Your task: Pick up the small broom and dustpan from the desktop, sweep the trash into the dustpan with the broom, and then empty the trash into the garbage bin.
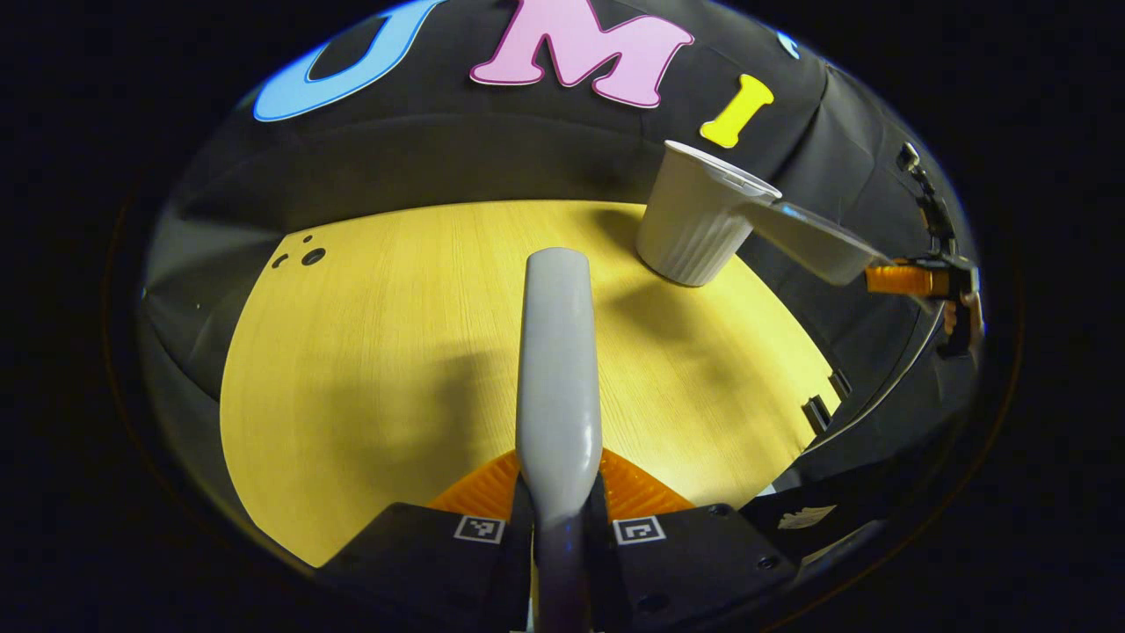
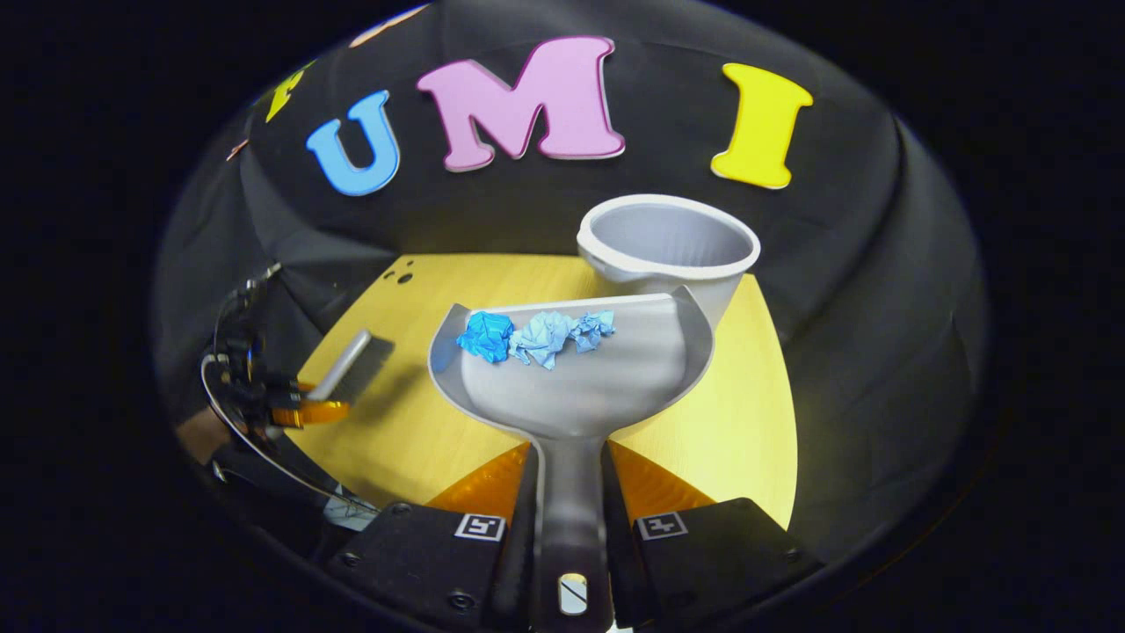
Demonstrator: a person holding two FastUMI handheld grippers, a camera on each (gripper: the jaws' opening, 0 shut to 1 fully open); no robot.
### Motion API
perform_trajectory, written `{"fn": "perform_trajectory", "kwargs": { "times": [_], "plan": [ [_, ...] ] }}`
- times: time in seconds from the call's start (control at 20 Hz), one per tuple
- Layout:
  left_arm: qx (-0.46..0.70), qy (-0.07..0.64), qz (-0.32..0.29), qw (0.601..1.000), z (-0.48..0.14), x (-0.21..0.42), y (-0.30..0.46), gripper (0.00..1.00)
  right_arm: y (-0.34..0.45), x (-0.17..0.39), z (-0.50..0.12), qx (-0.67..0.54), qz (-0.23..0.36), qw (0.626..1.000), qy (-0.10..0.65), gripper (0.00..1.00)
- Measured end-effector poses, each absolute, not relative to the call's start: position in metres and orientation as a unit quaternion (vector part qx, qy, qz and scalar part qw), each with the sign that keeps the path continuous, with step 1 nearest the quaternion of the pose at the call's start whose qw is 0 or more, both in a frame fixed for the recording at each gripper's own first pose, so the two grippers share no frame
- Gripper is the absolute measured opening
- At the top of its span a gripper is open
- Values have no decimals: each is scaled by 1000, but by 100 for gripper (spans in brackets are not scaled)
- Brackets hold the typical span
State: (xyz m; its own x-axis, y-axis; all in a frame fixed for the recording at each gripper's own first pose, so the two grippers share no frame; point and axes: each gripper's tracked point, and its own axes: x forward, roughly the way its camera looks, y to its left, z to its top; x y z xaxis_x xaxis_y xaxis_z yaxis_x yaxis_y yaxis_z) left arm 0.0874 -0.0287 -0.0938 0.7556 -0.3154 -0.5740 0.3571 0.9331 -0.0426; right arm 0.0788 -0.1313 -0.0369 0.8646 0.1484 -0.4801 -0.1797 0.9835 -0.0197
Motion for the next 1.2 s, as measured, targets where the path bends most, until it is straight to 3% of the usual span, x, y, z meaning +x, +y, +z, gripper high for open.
{"fn": "perform_trajectory", "kwargs": {
  "times": [0.2, 0.25, 0.6, 0.75, 0.95, 1.2],
  "plan": [
    [26, 300, -183, 936, -89, 78, -29, 30, -138, 87, -2, -3, 87, 970, 229, 39],
    [20, 300, -183, 936, -89, 77, -29, 34, -140, 86, -5, -10, 86, 969, 231, 39],
    [-10, 325, -173, 930, -104, 72, -27, 27, -110, 72, 1, -23, 109, 974, 198, 40],
    [-3, 331, -174, 928, -106, 76, -27, 30, -110, 74, 15, -21, 110, 975, 191, 39],
    [4, 325, -179, 929, -100, 86, -31, 30, -135, 96, 55, -50, 83, 983, 156, 40],
    [-13, 327, -178, 928, -104, 92, -31, 30, -191, 153, 94, -125, 8, 986, 111, 39]
  ]
}}
